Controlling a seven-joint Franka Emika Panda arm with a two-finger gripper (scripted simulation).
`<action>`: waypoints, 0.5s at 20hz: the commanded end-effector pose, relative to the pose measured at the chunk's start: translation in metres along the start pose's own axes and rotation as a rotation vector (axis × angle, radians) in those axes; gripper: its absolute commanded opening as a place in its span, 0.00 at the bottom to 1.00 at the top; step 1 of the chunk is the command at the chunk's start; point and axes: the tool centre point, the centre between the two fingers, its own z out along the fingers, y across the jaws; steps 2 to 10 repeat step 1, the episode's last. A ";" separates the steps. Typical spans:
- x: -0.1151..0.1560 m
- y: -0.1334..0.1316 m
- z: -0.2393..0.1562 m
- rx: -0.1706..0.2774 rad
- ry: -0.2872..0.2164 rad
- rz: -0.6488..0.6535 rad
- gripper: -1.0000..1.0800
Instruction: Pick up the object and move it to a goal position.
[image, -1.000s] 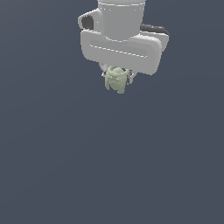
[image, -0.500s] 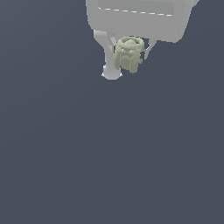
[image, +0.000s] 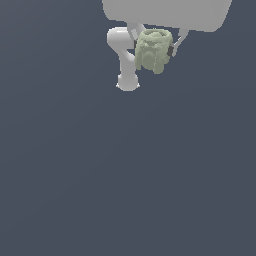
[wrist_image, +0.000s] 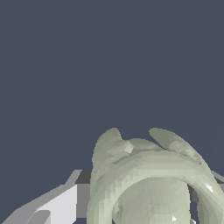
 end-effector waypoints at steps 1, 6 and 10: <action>0.000 0.000 -0.001 0.000 0.000 0.000 0.00; 0.000 0.000 -0.001 0.000 0.000 0.000 0.00; 0.000 0.000 -0.001 0.000 0.000 0.000 0.00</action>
